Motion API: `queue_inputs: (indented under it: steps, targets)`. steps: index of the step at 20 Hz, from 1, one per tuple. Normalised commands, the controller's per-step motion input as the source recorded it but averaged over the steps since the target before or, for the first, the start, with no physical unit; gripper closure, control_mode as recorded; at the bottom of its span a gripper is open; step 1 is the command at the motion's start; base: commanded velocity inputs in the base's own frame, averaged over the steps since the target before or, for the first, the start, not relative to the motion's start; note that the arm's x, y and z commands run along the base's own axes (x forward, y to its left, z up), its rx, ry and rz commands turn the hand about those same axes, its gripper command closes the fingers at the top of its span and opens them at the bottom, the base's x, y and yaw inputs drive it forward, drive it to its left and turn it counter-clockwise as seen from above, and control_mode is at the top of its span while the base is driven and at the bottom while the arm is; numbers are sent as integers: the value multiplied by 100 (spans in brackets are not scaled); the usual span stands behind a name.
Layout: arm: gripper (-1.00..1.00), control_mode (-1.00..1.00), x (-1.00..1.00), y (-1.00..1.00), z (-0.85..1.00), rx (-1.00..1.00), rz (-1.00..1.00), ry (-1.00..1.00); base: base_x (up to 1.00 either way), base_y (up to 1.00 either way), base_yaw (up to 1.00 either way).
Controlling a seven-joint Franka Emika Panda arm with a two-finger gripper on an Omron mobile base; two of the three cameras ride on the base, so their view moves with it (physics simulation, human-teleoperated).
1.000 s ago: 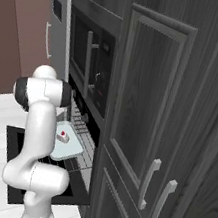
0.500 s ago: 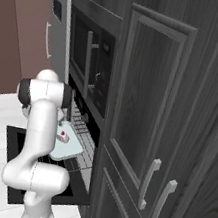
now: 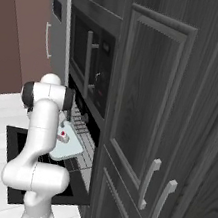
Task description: Take the baked cake out of the oven and place it on the plate for cooling. Then close the oven door.
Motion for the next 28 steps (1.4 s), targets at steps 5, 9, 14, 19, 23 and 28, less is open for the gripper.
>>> queue_inputs:
  steps: [5,9,14,19,23,28]
  targets:
    - [-100,-100,25,0,-23,0,8,1,0,0,0]
    - [-100,-100,5,0,-19,0,7,2,0,0,0]
    - [-100,-100,-2,-3,-12,0,4,1,0,0,0]
    - [-100,-100,-3,-14,-5,0,2,0,0,0,0]
    - [-100,-100,0,-21,-5,0,2,0,0,0,0]
    - [-100,-100,0,-16,-13,0,2,1,0,0,0]
